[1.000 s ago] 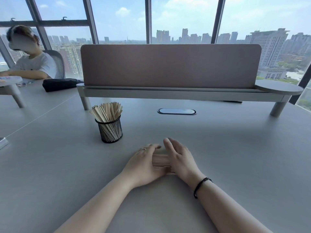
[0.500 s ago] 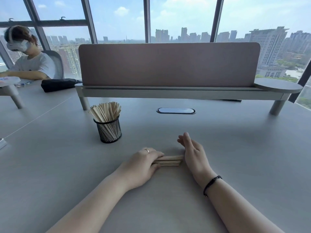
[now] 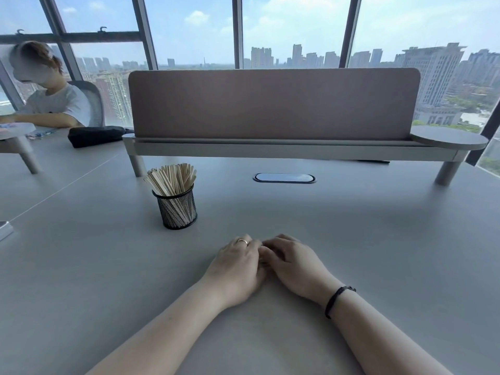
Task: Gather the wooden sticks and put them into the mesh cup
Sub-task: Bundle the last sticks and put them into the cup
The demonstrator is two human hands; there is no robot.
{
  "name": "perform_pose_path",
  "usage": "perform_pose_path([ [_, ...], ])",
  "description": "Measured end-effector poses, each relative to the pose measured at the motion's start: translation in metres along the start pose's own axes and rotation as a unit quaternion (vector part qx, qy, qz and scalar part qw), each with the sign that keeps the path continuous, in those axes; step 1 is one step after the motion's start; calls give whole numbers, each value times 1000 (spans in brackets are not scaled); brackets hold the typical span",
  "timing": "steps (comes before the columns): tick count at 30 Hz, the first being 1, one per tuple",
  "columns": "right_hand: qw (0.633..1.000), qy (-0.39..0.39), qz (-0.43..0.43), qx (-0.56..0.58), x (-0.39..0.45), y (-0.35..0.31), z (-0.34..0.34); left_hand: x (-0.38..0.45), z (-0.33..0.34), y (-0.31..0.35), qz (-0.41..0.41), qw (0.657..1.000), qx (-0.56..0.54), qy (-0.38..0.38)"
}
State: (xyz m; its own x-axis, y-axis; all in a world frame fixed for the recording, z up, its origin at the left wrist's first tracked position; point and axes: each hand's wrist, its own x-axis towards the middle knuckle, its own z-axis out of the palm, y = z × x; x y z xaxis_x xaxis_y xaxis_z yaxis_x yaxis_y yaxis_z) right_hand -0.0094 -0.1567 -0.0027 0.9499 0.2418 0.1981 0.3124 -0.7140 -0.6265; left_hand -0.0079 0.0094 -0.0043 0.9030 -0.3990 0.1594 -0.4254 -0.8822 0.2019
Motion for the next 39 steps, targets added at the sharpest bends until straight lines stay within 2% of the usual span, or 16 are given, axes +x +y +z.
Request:
perform_pose_path([
  [3, 993, 0, -54, -107, -1, 1, 2, 1, 0, 1, -9, 1000, 18, 0],
  [6, 980, -6, -66, -189, -2, 3, -3, -1, 1, 0, -3, 1000, 16, 5],
  [15, 984, 0, -66, -165, 1, 11, -12, -5, 1, -11, 58, 997, -45, 15],
  [18, 989, 21, -80, -123, 4, 11, -11, -4, 0, -11, 80, 996, -46, 18],
  [22, 991, 105, -82, -13, 2, 8, -11, -5, 2, -9, 90, 995, -34, 27],
  [26, 967, 192, -20, 165, 0, -2, -17, -7, 2, -9, 54, 991, -88, 83],
  [28, 962, 203, 32, 182, 1, 0, -21, -6, 1, -13, 61, 979, -132, 141],
  [31, 987, 121, 57, 94, -1, 9, -21, -5, -2, -17, 16, 944, -225, 240],
  [34, 996, -30, -12, -83, -7, 9, -16, -1, -5, -28, -62, 900, -300, 311],
  [36, 987, -89, -45, -130, -9, 1, -11, 2, -4, -39, -86, 873, -366, 311],
  [39, 986, -87, -57, -129, -8, -11, -10, 3, -7, -45, -115, 846, -426, 300],
])
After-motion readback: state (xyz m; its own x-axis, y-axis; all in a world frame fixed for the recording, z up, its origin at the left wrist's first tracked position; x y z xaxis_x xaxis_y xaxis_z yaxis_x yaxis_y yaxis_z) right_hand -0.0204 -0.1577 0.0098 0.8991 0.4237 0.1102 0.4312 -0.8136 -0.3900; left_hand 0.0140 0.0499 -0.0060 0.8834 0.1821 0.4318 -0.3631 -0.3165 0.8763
